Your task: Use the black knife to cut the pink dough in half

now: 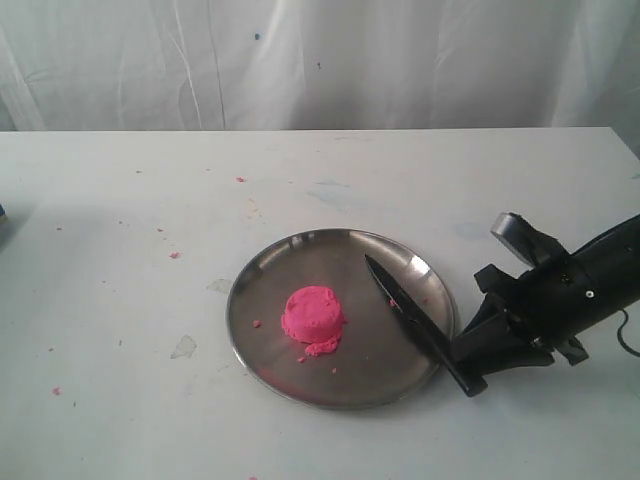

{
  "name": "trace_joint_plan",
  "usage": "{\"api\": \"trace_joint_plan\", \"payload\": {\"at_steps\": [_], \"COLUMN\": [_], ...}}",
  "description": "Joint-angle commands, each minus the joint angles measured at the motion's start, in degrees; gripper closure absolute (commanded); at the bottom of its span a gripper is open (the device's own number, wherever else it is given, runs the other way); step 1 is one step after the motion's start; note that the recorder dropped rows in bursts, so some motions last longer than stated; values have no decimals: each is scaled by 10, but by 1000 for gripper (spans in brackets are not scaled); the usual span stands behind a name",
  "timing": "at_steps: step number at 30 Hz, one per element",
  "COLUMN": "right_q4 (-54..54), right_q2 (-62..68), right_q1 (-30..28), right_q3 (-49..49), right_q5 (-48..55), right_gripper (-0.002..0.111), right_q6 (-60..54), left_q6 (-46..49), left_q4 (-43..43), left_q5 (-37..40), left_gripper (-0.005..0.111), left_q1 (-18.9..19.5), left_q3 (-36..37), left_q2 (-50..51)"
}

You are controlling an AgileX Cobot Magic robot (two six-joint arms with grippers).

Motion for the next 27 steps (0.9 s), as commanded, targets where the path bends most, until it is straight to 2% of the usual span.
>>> {"api": "trace_joint_plan", "payload": {"at_steps": [1, 27], "right_q4": [8, 23], "right_q2": [0, 0], "right_q1": [-4, -1], "right_q3": [8, 17], "right_q5": [-7, 0], "right_gripper": [77, 77], "right_q6": [-13, -25], "left_q6": [0, 0], "left_q4": [0, 0], "left_q5": [-2, -2], "left_gripper": [107, 107], "left_q1": [-2, -2], "left_q3": [-3, -3], "left_q2": [-3, -3]}}
